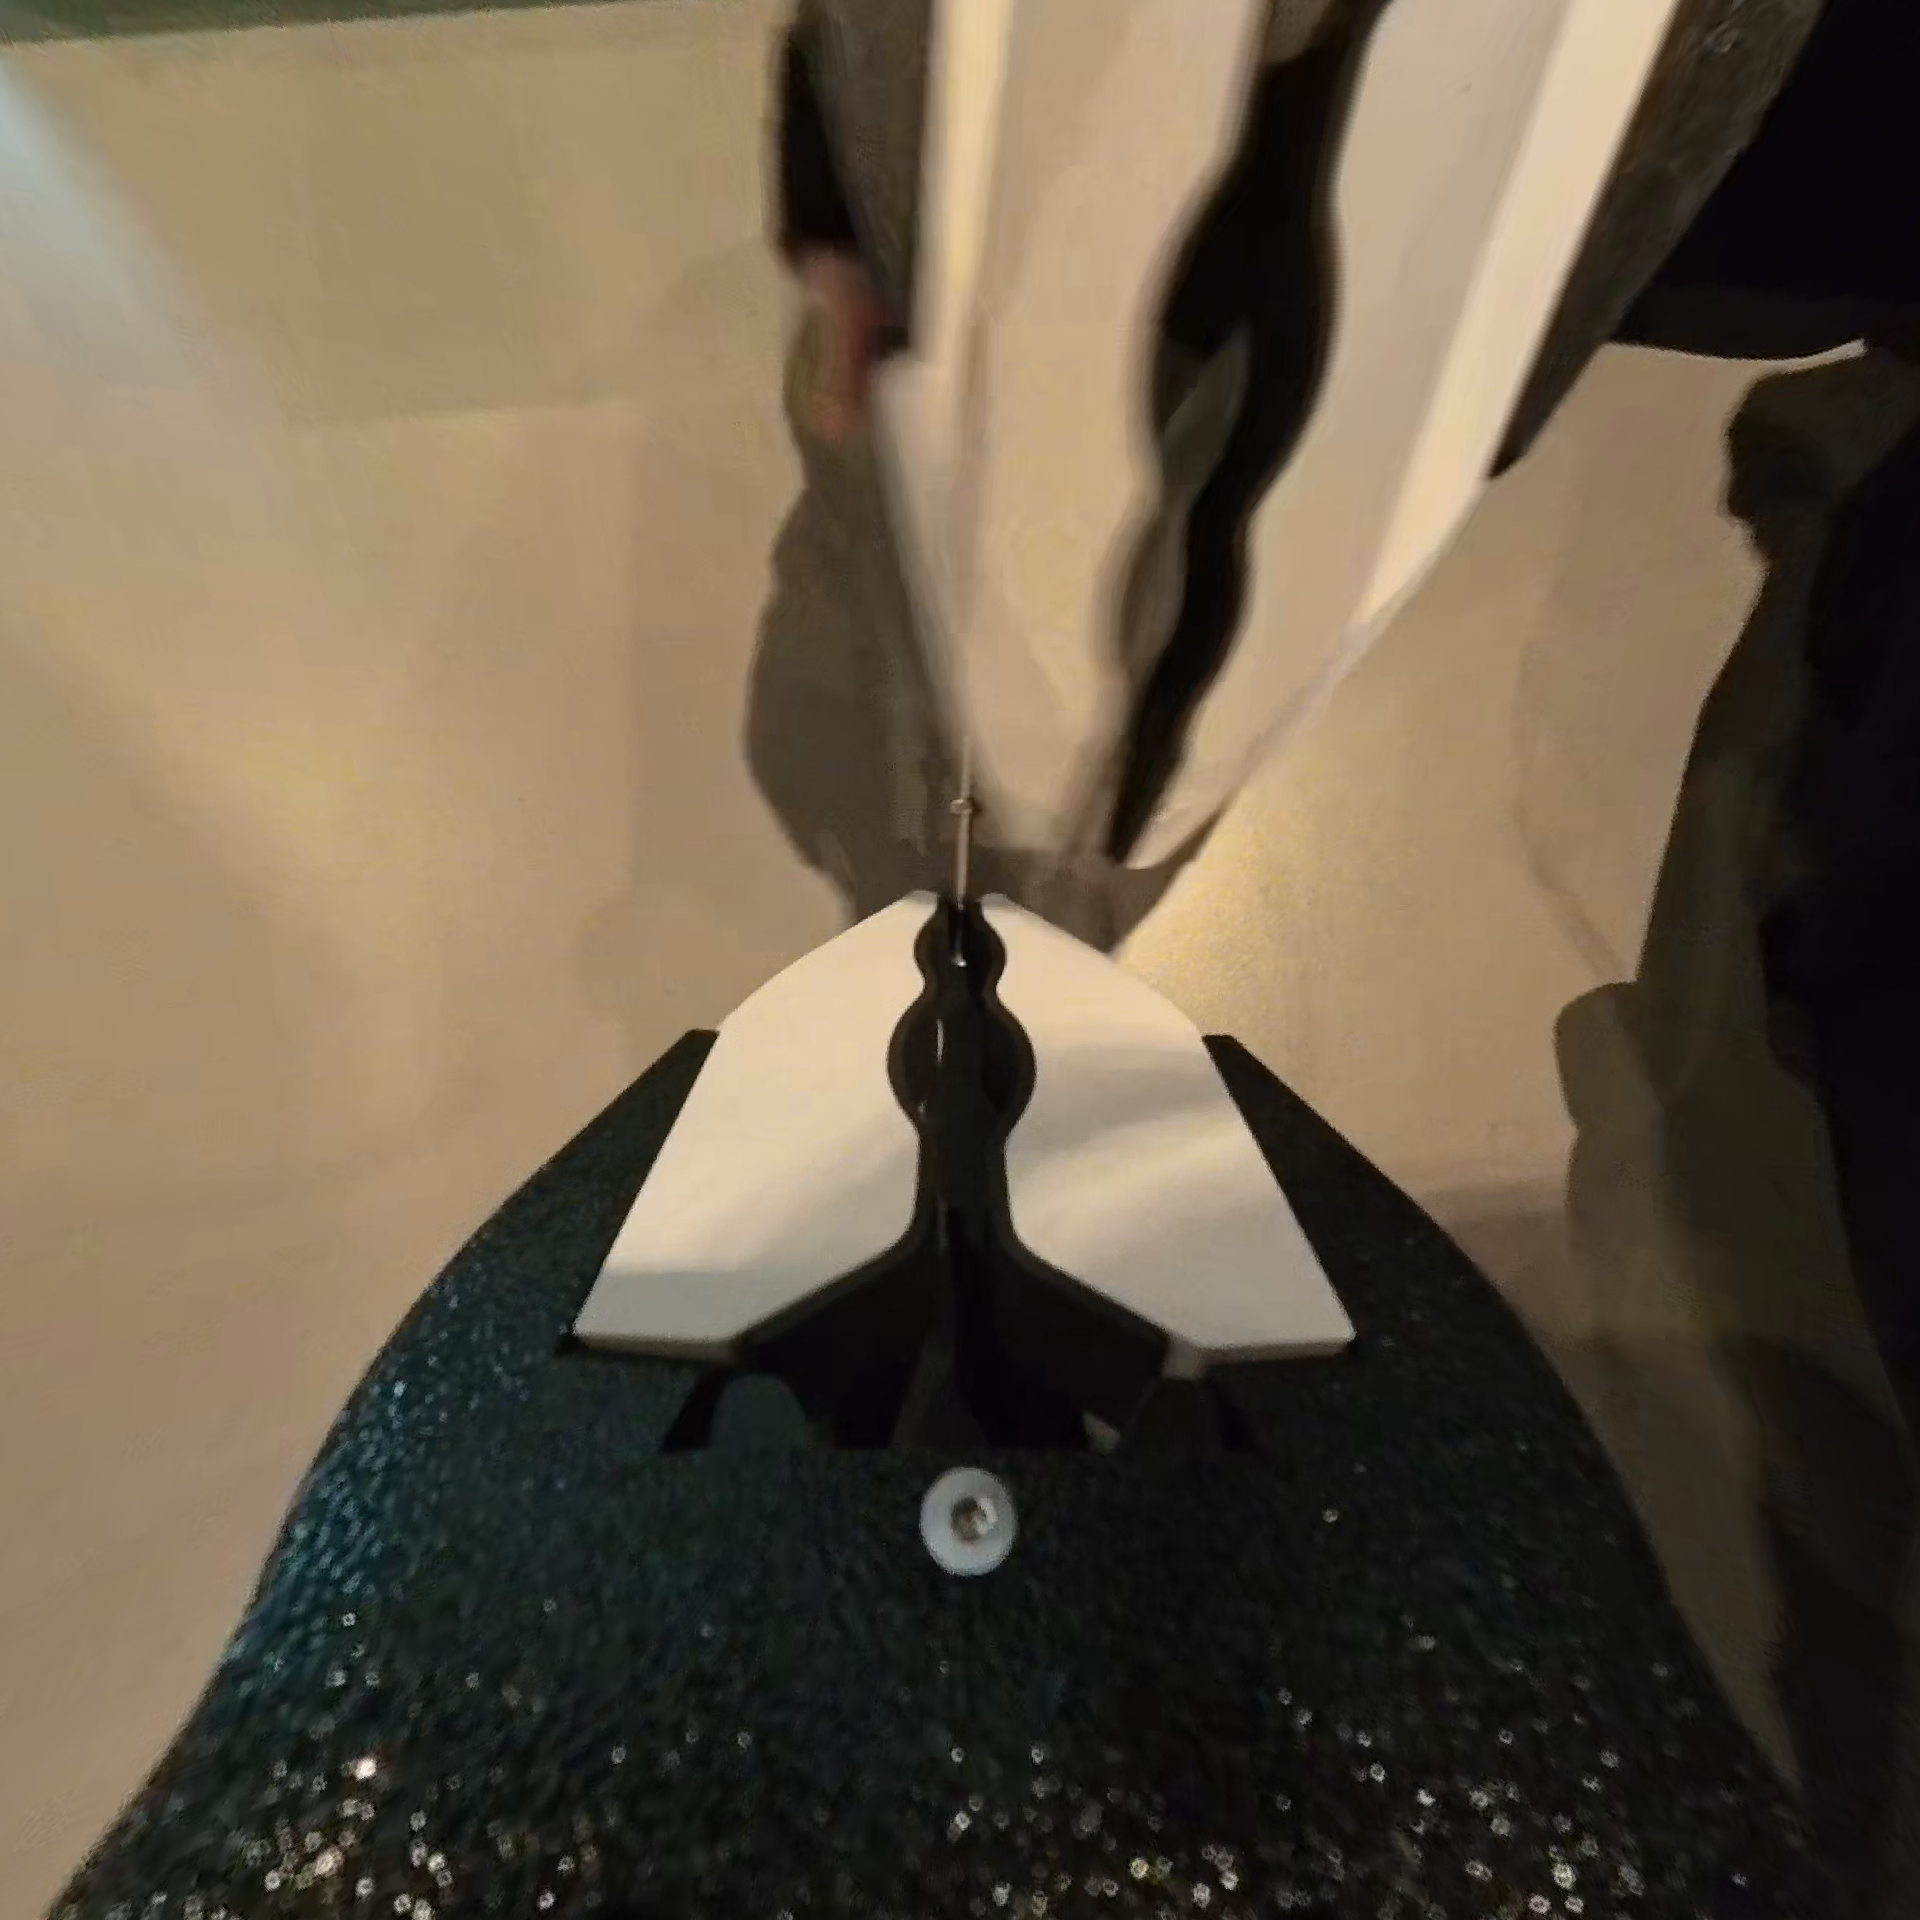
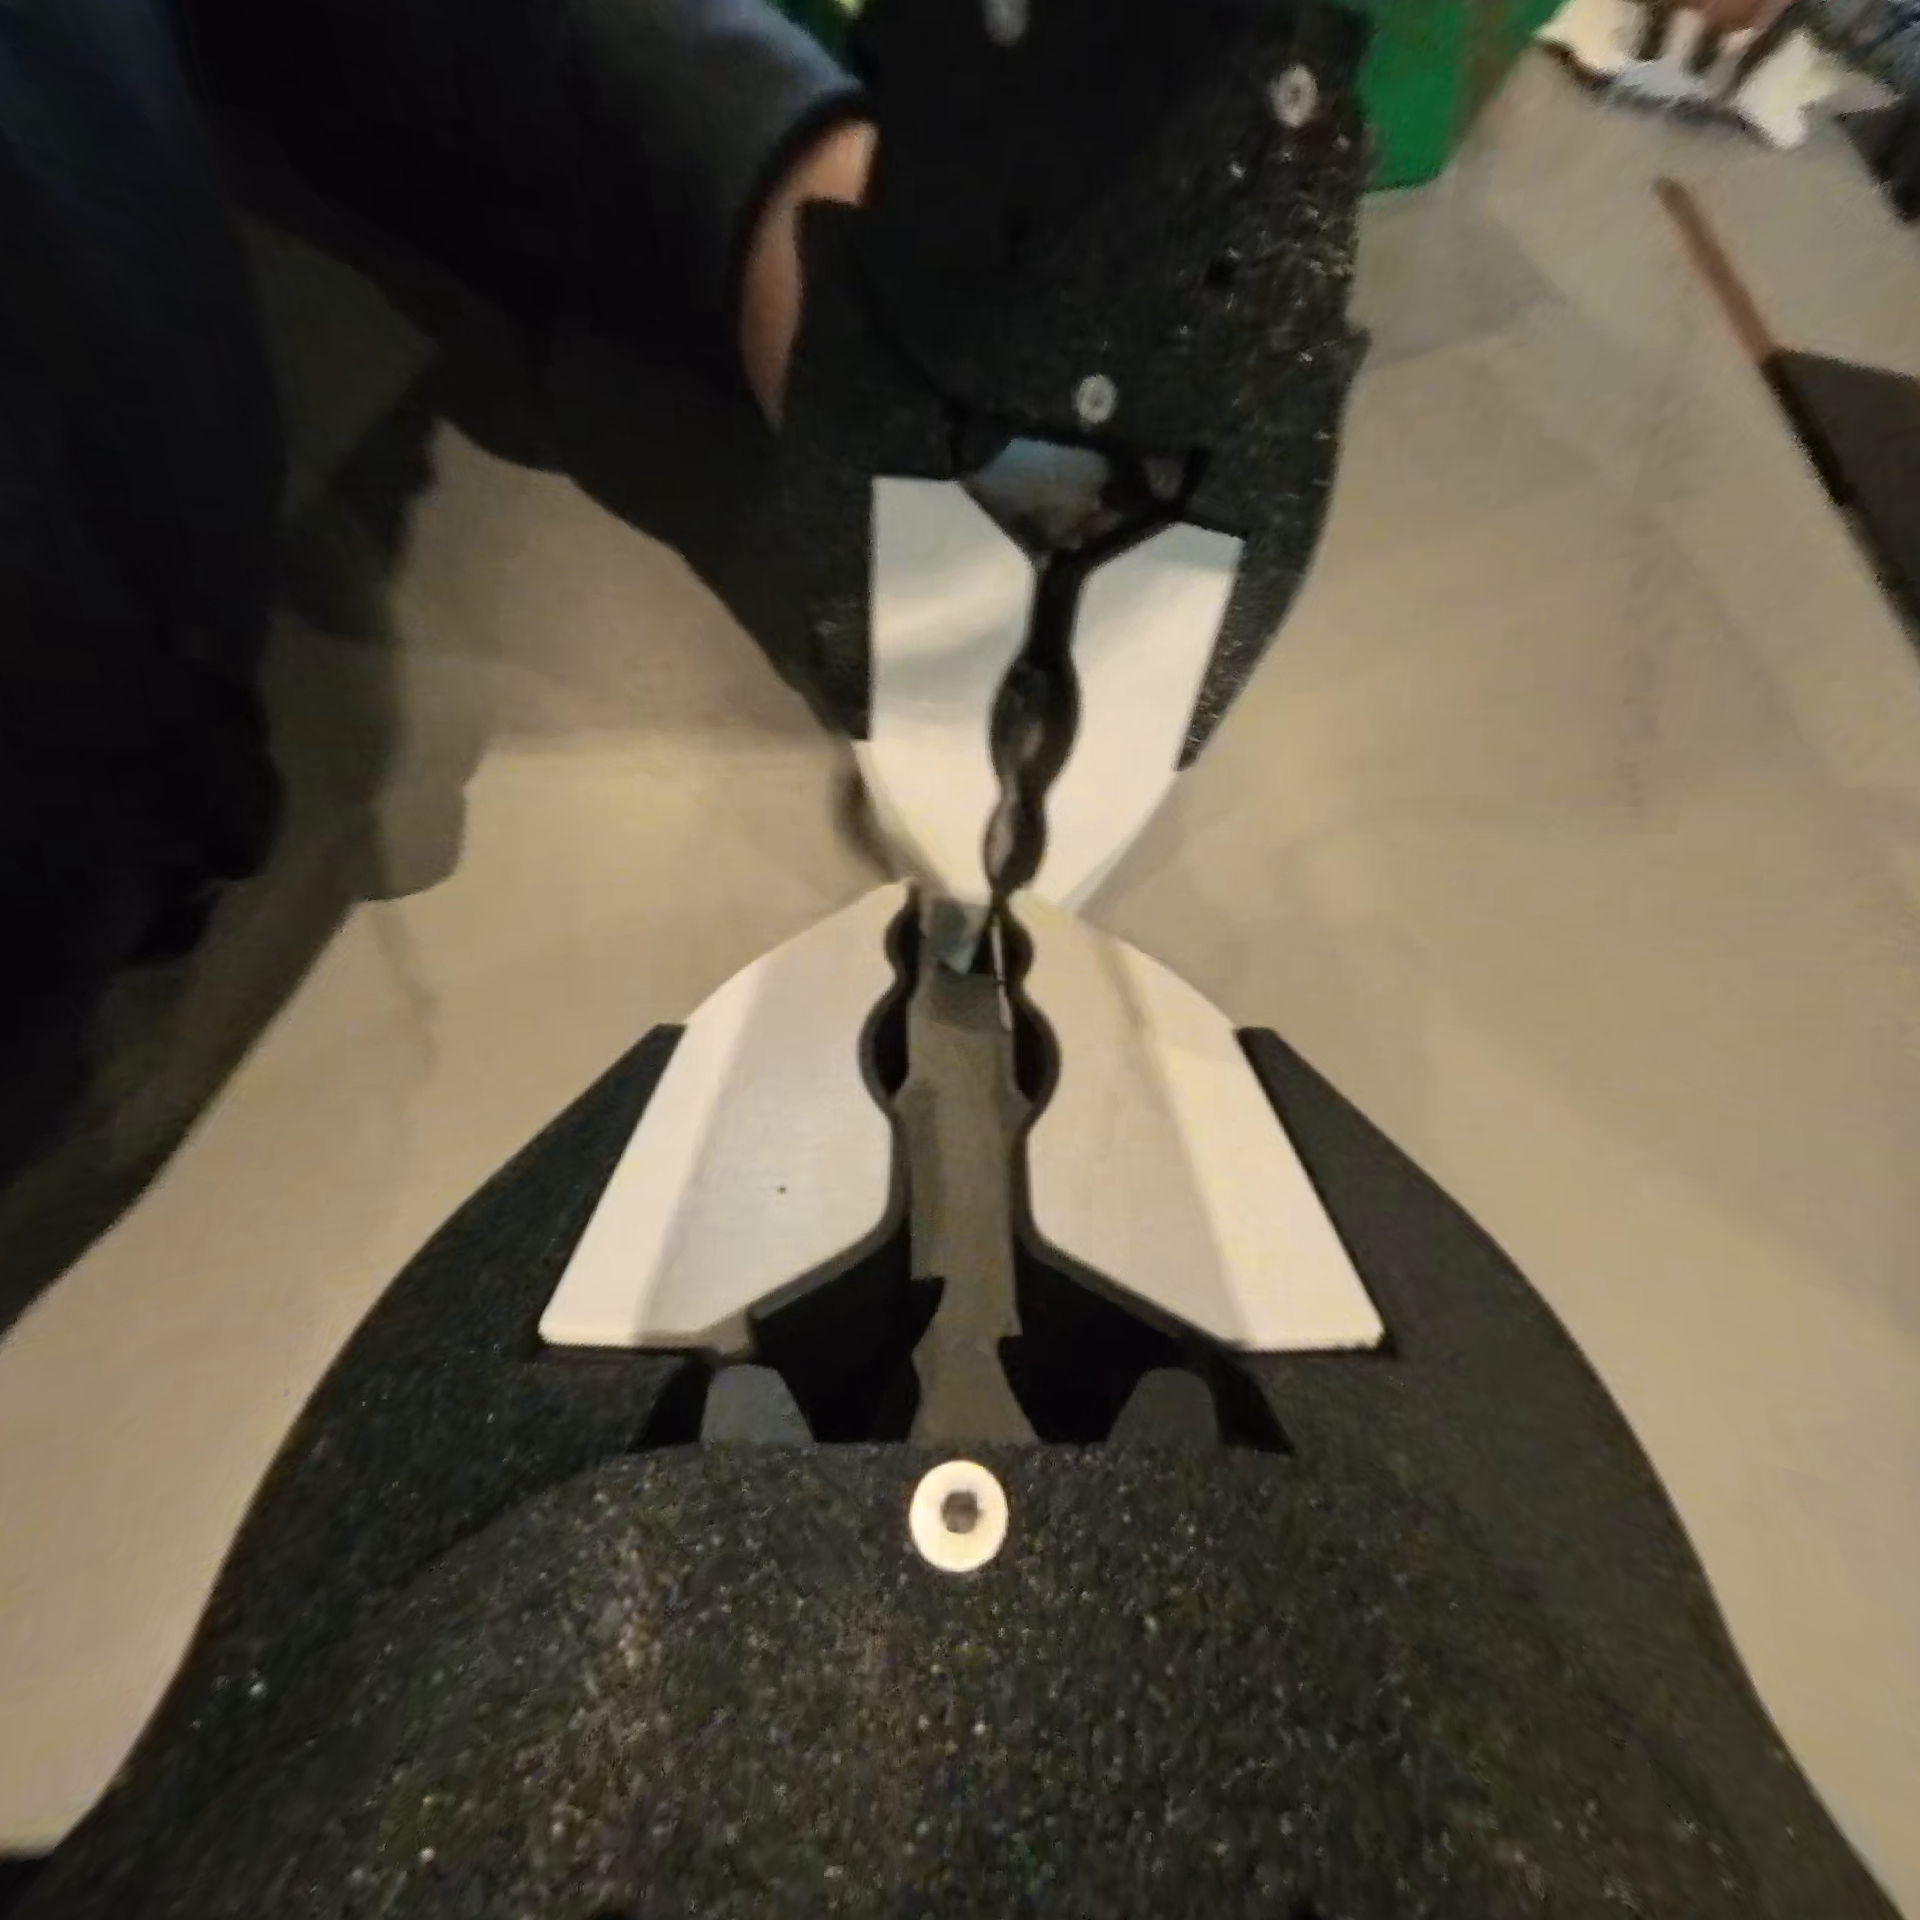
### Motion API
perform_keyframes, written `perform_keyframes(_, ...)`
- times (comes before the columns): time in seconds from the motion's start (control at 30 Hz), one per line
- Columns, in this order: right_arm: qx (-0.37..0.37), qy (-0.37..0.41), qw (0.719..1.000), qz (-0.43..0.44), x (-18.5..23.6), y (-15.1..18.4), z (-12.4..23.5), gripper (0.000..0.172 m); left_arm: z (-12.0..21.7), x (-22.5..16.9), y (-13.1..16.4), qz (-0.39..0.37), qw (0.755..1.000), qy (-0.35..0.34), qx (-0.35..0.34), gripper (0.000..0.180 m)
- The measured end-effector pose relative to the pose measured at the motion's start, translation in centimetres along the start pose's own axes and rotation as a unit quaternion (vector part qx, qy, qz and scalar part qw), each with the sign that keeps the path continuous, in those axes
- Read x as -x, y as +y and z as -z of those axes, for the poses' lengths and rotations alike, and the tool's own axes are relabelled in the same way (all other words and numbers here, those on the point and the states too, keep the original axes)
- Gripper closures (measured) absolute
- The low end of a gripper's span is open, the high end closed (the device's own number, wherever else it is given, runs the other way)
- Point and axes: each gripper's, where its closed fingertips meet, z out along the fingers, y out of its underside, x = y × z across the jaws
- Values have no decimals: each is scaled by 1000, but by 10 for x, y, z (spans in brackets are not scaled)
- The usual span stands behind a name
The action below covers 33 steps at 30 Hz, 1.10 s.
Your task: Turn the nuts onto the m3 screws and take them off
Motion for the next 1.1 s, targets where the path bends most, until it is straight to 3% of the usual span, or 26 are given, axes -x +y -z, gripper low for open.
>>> perform_keyframes(0.1, 32, 14, 999, 6, -3, 13, -7, 142, 0, 0, 0, 0, 1000, 1, -1, 178)
perform_keyframes(0.23, 19, -50, 999, -5, 13, 8, -1, 159, -1, -2, -1, -3, 1000, 5, -5, 178)
perform_keyframes(0.3, -3, -19, 1000, -8, 3, 3, 2, 165, -1, -2, -1, -3, 1000, 5, -5, 178)
perform_keyframes(0.37, 11, 23, 1000, 8, -7, 7, 0, 150, -1, -2, -1, 1, 1000, 8, -8, 178)
perform_keyframes(0.43, 29, 22, 999, 18, -5, 13, -5, 147, -1, -2, -1, 2, 1000, 9, -8, 178)
perform_keyframes(0.53, 34, -11, 999, 8, 4, 12, -4, 161, -1, -3, -1, -1, 1000, 7, -8, 178)
perform_keyframes(0.57, 17, -44, 999, 5, 12, 8, 0, 172, -1, -3, -1, -1, 1000, 6, -8, 178)
perform_keyframes(0.6, -1, -38, 999, -4, 10, 3, 2, 172, -1, -3, 0, 1, 1000, 8, -9, 178)
perform_keyframes(0.73, 22, 27, 999, 12, -8, 12, -1, 151, -1, -3, -1, 6, 1000, 13, -14, 178)
perform_keyframes(0.83, 37, -6, 999, -4, 1, 16, -5, 155, -1, -3, 0, 3, 1000, 13, -15, 178)
perform_keyframes(0.9, 0, -51, 999, -15, 12, 5, 2, 172, -1, -3, 0, 1, 1000, 11, -14, 178)
perform_keyframes(1.03, 7, 19, 1000, -9, -8, 9, 3, 155, -1, -3, 0, 5, 1000, 14, -16, 178)
perform_keyframes(1.1, 30, 11, 999, -13, -5, 15, -2, 154, -1, -3, 0, 5, 1000, 14, -16, 178)
